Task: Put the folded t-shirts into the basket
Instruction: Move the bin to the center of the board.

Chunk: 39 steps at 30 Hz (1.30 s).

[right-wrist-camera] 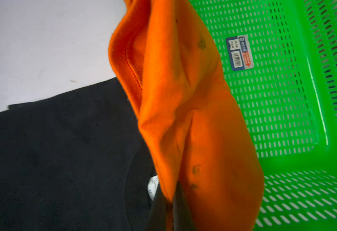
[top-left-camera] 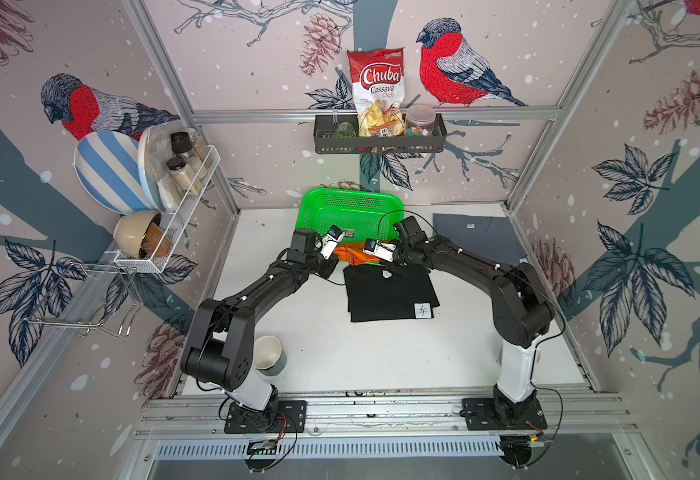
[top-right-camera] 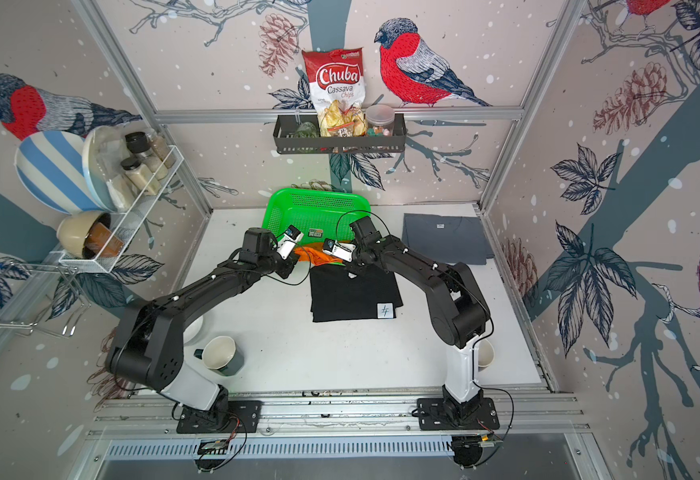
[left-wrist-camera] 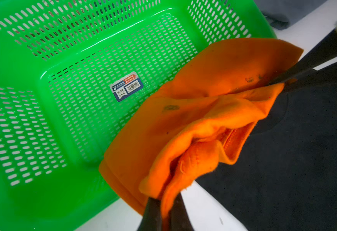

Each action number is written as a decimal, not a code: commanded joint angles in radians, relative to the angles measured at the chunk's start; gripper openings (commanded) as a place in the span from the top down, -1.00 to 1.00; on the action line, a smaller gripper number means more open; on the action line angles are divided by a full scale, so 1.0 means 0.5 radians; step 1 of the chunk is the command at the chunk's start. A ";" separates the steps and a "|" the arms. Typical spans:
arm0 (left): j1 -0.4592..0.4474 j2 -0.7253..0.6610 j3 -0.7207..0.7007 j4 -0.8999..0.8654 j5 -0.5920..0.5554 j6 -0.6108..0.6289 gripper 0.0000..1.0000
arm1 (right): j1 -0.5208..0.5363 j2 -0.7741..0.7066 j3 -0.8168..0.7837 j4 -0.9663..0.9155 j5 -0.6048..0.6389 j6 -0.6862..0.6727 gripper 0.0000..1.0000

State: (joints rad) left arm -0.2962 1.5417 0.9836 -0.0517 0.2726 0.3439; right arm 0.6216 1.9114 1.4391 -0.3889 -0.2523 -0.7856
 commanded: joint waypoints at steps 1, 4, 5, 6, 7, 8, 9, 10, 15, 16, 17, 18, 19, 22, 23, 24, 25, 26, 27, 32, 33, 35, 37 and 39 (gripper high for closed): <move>-0.026 -0.170 -0.037 -0.314 0.116 0.000 1.00 | 0.008 -0.123 -0.061 -0.201 -0.207 -0.003 1.00; -0.047 -0.350 -0.135 -0.469 0.117 0.021 1.00 | 0.043 -0.219 -0.070 -0.280 -0.246 -0.017 1.00; -0.050 -0.407 -0.169 -0.518 0.100 0.035 1.00 | 0.065 -0.241 -0.058 -0.320 -0.252 -0.025 1.00; -0.052 -0.460 -0.192 -0.572 0.085 0.044 1.00 | 0.084 -0.262 -0.047 -0.352 -0.263 -0.036 1.00; -0.049 -0.517 -0.211 -0.646 0.073 0.052 1.00 | 0.105 -0.287 -0.044 -0.374 -0.276 -0.044 1.00; -0.052 -0.570 -0.231 -0.705 0.067 0.054 1.00 | 0.123 -0.308 -0.040 -0.393 -0.302 -0.049 1.00; -0.050 -0.641 -0.252 -0.752 0.063 0.046 1.00 | 0.142 -0.338 -0.031 -0.432 -0.328 -0.059 1.00; -0.052 -0.695 -0.274 -0.788 0.068 0.036 1.00 | 0.161 -0.367 -0.023 -0.451 -0.354 -0.058 1.00; -0.046 -1.066 -0.320 -0.769 -0.081 -0.074 1.00 | 0.199 -0.506 0.011 -0.412 -0.416 0.031 1.00; -0.039 -1.126 -0.295 -0.753 -0.131 -0.086 1.00 | 0.196 -0.525 0.040 -0.412 -0.420 0.057 1.00; -0.029 -1.167 -0.264 -0.745 -0.169 -0.089 1.00 | 0.194 -0.535 0.074 -0.422 -0.422 0.077 1.00; -0.018 -1.197 -0.223 -0.749 -0.203 -0.099 1.00 | 0.190 -0.537 0.114 -0.440 -0.424 0.097 1.00; -0.003 -1.218 -0.180 -0.759 -0.220 -0.107 1.00 | 0.187 -0.535 0.158 -0.462 -0.430 0.110 1.00; 0.049 -1.256 -0.079 -0.802 -0.175 -0.175 1.00 | 0.187 -0.516 0.261 -0.528 -0.451 0.107 1.00; 0.064 -1.267 -0.070 -0.802 -0.145 -0.223 1.00 | 0.187 -0.506 0.285 -0.540 -0.449 0.102 1.00; 0.072 -1.281 -0.076 -0.790 -0.124 -0.294 1.00 | 0.186 -0.495 0.303 -0.546 -0.441 0.101 1.00; 0.078 -1.311 -0.099 -0.761 -0.104 -0.380 1.00 | 0.186 -0.483 0.327 -0.556 -0.430 0.095 1.00; 0.080 -1.340 -0.127 -0.723 -0.080 -0.448 1.00 | 0.186 -0.477 0.348 -0.567 -0.419 0.091 1.00; 0.080 -1.375 -0.163 -0.680 -0.042 -0.508 1.00 | 0.186 -0.472 0.369 -0.581 -0.415 0.090 1.00; 0.080 -1.532 -0.276 -0.526 0.158 -0.716 1.00 | 0.203 -0.486 0.555 -0.815 -0.410 -0.003 1.00; 0.080 -1.542 -0.269 -0.558 0.204 -0.727 1.00 | 0.206 -0.494 0.595 -0.893 -0.402 -0.047 1.00; 0.080 -1.565 -0.275 -0.582 0.226 -0.780 1.00 | 0.208 -0.515 0.658 -1.014 -0.377 -0.143 1.00; 0.080 -1.586 -0.308 -0.527 0.243 -0.892 1.00 | 0.207 -0.522 0.709 -1.105 -0.348 -0.215 1.00; 0.080 -1.578 -0.334 -0.447 0.289 -1.047 1.00 | 0.191 -0.491 0.794 -1.217 -0.349 -0.276 1.00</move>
State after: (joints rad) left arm -0.2600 0.7525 0.8268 -0.3607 0.3645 -0.0605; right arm 0.7246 1.6596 1.8027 -0.8917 -0.4320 -0.8482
